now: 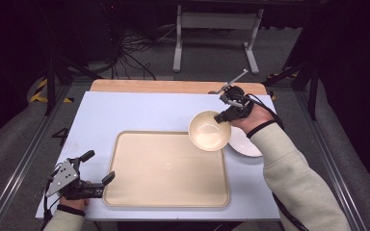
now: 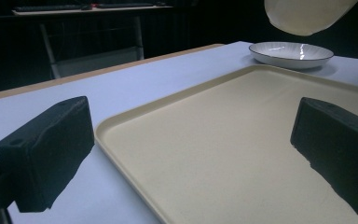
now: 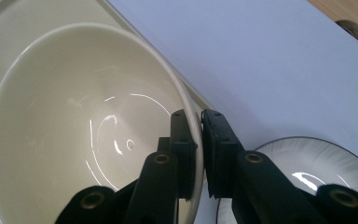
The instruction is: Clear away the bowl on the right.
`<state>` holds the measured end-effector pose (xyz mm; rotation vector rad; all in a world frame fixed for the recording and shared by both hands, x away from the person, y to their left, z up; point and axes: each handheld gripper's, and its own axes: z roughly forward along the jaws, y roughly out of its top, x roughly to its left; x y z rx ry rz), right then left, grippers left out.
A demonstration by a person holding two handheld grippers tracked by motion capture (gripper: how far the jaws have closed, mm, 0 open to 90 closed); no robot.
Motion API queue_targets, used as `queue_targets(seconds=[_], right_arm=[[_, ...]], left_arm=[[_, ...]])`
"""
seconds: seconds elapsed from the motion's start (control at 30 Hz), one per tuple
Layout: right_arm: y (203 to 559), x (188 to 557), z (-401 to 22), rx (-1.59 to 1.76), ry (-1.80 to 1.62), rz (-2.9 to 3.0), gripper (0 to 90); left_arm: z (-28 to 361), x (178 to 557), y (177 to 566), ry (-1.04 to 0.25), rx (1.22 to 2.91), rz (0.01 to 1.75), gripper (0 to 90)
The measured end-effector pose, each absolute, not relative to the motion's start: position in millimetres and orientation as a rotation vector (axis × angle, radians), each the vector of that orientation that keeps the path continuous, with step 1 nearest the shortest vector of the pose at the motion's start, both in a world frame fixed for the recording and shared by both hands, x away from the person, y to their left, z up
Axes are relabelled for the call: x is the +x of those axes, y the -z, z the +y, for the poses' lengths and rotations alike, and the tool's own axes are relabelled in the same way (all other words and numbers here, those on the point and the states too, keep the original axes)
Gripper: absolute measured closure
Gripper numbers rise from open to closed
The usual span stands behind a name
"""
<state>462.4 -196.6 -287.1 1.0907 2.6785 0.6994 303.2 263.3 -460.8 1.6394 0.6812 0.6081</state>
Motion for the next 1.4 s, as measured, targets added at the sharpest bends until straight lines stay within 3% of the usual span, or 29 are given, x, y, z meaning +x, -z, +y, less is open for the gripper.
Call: queue_targets(seconds=[0.53,1.4], right_arm=[[285.5,444.5,-153.1,0.943,-0.743,2.748,83.2],[318.7,442.2,-88.8,0.842,-0.767,2.891,82.6]], left_arm=[[262.8,303.0,460.8,-0.611,1.642,0.681,0.2],[262.5,303.1,460.8,-0.61,1.647,0.677,0.2]])
